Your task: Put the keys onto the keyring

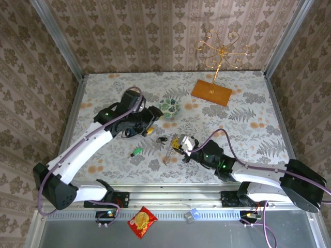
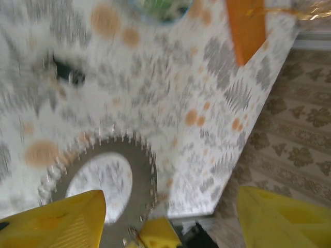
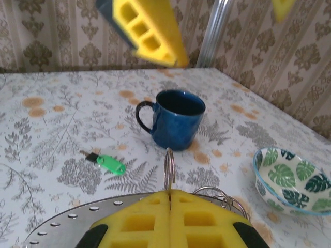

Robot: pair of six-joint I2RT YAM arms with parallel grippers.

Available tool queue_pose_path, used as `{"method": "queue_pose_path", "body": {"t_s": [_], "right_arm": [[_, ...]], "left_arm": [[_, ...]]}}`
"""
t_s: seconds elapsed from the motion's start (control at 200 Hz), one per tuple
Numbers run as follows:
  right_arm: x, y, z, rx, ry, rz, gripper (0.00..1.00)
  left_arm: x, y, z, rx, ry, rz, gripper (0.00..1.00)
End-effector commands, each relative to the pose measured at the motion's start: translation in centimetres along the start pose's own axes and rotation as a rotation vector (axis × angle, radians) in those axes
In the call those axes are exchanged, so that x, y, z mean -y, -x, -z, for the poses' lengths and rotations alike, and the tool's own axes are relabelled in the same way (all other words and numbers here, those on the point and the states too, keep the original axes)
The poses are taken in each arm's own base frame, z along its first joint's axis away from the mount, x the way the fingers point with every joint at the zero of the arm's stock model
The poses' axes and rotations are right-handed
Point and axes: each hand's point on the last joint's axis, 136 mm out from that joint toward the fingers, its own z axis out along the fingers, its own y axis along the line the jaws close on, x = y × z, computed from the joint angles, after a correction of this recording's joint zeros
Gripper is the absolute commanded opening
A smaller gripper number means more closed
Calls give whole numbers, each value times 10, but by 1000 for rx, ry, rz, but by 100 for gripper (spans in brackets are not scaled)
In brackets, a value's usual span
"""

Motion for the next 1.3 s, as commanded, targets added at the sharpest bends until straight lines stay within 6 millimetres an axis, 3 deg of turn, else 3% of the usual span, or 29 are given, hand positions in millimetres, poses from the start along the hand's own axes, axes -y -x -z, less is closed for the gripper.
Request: {"method": "queue_pose_path", "body": {"t_s": [0.0,0.105,0.18,0.36,0.425,0.62,0.875,1.035,1.295], "right_arm": [[4,1,5,-85,18,6,0],[6,-3,13,-147,41,9,0],[7,-6,18,-185,52,11,0],[9,-13,21,-245,76,4,0],[7,-14,19,-261,93,14,0],[4,-15,17,-310,136,48,0],[0,-12,14,-332,177,70,0],[-5,-11,11,-347,213,82,0],[-7,-8,9,-349,236,85,0]], "left_arm": [[17,34,16,233,-48,-495,63],[32,29,26,356,-125,-977,58],[36,9,28,414,-228,-1298,54],[3,-46,6,368,-422,-1852,46],[-9,-61,-3,336,-488,-1969,44],[-21,-86,-18,171,-699,-2053,39],[-30,-107,-20,-12,-897,-2043,32],[-31,-108,-29,-67,-911,-2018,27],[-39,-104,-43,-119,-855,-2028,32]]}}
